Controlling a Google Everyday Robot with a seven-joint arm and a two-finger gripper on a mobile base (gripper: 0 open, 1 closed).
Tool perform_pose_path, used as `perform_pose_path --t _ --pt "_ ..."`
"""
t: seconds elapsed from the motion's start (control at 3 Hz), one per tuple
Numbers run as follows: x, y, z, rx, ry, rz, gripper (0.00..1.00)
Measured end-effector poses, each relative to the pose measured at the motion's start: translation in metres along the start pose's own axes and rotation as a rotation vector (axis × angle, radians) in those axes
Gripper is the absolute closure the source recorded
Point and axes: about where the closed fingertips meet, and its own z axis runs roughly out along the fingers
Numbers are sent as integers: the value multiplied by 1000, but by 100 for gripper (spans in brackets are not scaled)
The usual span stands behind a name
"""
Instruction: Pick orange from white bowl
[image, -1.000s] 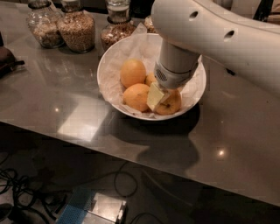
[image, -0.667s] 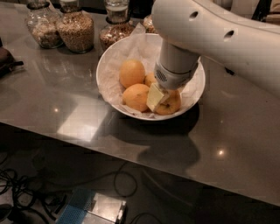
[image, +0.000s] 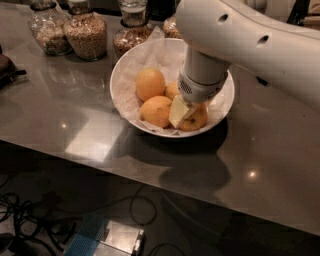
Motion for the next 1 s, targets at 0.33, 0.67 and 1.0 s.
perform_pose_path --t 0.33,0.67,1.0 --pt "3 -4 -1 -22 -26 6 100" --pt "3 -4 -1 -23 -26 6 100" --pt "6 -10 -18 -62 -115 -15 100"
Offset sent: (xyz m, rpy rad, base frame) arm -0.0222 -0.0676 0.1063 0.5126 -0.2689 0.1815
